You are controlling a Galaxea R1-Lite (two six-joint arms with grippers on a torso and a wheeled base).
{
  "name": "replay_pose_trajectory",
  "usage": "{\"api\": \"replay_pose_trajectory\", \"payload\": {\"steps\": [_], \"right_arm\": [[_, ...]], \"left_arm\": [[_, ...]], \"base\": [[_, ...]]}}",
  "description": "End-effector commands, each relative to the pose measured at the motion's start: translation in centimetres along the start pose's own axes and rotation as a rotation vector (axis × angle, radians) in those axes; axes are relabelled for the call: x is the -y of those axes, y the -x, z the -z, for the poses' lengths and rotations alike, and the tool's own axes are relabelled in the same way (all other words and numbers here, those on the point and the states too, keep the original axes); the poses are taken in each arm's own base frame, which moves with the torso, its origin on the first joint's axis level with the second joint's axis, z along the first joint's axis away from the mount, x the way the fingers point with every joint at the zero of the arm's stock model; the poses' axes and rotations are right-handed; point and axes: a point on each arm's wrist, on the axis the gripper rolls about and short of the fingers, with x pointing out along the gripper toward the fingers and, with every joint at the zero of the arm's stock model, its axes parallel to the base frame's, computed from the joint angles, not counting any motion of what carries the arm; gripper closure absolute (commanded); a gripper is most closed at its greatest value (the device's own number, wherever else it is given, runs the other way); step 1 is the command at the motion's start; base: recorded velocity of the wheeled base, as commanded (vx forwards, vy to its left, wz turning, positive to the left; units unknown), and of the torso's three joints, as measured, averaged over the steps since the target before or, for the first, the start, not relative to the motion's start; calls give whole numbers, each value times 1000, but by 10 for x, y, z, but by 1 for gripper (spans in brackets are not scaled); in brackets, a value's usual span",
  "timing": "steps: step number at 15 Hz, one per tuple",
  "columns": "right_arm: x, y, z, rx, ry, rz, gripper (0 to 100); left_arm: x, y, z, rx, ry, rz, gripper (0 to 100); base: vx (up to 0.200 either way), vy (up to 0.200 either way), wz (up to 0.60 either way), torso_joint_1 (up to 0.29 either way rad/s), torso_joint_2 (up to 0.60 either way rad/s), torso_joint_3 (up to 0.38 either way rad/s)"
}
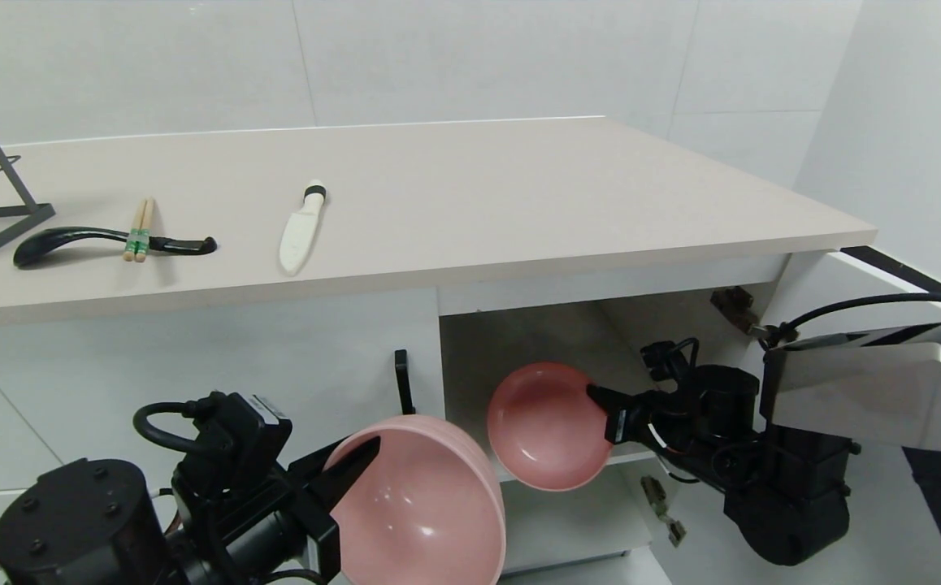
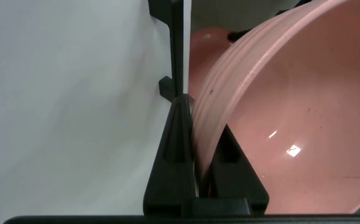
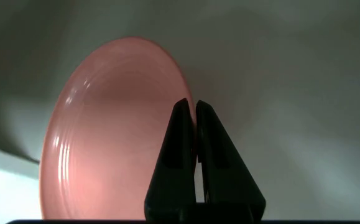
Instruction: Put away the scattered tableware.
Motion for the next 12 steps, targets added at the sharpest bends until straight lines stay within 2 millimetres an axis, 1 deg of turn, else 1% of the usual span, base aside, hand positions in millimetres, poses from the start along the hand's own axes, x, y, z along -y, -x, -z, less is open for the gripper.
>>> {"api": "replay_pose_trajectory", "payload": {"steps": [1, 4, 6, 9, 12], "right_arm": [[2, -5, -1, 15, -10, 9, 100], [4, -13, 0, 45, -31, 53, 100], [7, -22, 4, 50, -31, 57, 100], [9, -27, 12, 38, -30, 57, 100], [10, -31, 14, 41, -31, 56, 100]], "left_arm": [[0, 0, 0, 0, 0, -1, 100], [0, 0, 0, -1, 0, -1, 100], [0, 0, 0, -1, 0, -1, 100], [0, -1, 2, -9, -1, -1, 100], [0, -2, 3, -18, -2, 0, 100]], "base": [[0, 0, 0, 0, 0, 0], [0, 0, 0, 0, 0, 0], [0, 0, 0, 0, 0, 0], [0, 0, 0, 0, 0, 0], [0, 0, 0, 0, 0, 0]]}}
